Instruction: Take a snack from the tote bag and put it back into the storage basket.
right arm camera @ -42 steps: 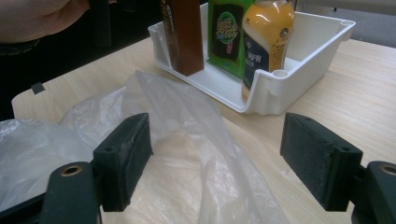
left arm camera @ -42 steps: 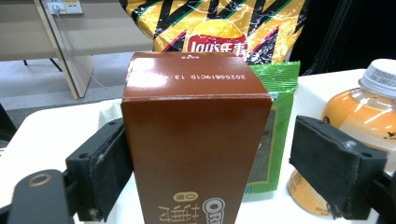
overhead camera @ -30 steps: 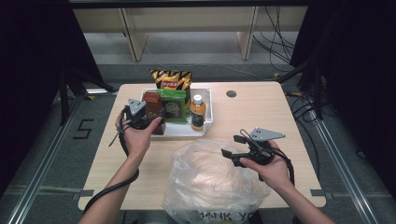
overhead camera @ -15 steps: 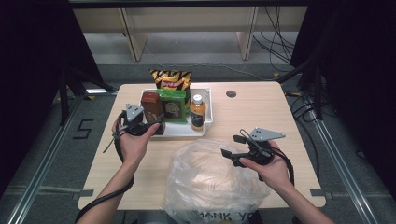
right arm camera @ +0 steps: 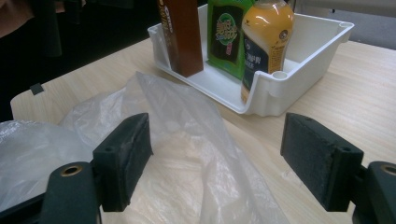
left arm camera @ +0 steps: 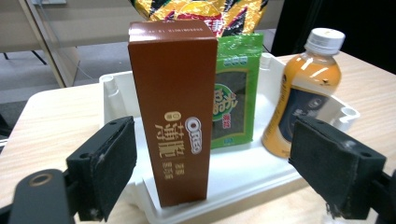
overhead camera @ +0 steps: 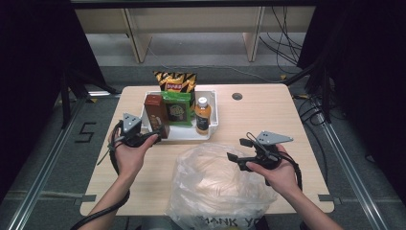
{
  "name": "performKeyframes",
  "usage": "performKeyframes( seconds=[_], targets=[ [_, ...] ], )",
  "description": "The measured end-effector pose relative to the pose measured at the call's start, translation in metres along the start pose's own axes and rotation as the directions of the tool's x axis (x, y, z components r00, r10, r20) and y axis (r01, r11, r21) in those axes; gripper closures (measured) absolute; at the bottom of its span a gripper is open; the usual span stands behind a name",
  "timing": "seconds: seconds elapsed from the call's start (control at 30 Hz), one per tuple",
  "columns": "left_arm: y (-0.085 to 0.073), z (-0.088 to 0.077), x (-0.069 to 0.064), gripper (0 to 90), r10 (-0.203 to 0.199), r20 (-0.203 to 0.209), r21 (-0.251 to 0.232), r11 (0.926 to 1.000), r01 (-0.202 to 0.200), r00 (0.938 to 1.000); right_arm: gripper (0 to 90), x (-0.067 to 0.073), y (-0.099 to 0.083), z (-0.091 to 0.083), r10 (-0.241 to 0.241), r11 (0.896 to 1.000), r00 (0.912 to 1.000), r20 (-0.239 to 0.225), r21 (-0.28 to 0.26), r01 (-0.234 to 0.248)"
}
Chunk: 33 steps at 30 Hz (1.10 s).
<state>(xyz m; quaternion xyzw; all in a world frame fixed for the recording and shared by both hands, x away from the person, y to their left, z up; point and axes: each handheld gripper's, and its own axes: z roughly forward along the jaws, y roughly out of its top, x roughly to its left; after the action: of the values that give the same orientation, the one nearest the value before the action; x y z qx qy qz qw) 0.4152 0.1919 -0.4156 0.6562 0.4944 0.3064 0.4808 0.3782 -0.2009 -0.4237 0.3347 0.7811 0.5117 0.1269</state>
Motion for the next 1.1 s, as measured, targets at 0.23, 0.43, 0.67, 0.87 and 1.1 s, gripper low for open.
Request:
performKeyframes(
  seconds=[0.23,0.43,0.67,0.87,1.1],
  targets=[
    [-0.008,-0.015,0.000,14.6,0.014,0.016,-0.008,0.9999,-0.014,0.9998,25.1,0.001,-0.001,0.001,0.000,1.000,1.0000,0.004,-0.008,0.000],
    [-0.019,-0.028,-0.001,14.5,0.020,0.030,0.006,0.9998,-0.020,0.9993,25.0,-0.002,-0.001,0.000,-0.012,1.000,0.9999,-0.003,-0.009,0.012],
    [-0.033,-0.042,-0.004,14.8,0.032,0.056,0.005,0.9995,-0.032,0.9979,25.0,-0.001,0.000,-0.001,-0.007,1.000,1.0000,-0.005,-0.018,0.007],
    [-0.048,-0.056,-0.007,14.9,0.022,0.074,0.015,0.9996,-0.024,0.9970,25.0,-0.002,-0.001,-0.002,-0.007,1.000,1.0000,0.002,-0.006,0.007],
    [-0.064,-0.073,-0.008,14.9,0.016,0.091,0.052,0.9984,-0.021,0.9957,25.0,-0.003,0.000,-0.002,-0.023,1.000,0.9997,0.002,-0.020,0.023]
  ],
)
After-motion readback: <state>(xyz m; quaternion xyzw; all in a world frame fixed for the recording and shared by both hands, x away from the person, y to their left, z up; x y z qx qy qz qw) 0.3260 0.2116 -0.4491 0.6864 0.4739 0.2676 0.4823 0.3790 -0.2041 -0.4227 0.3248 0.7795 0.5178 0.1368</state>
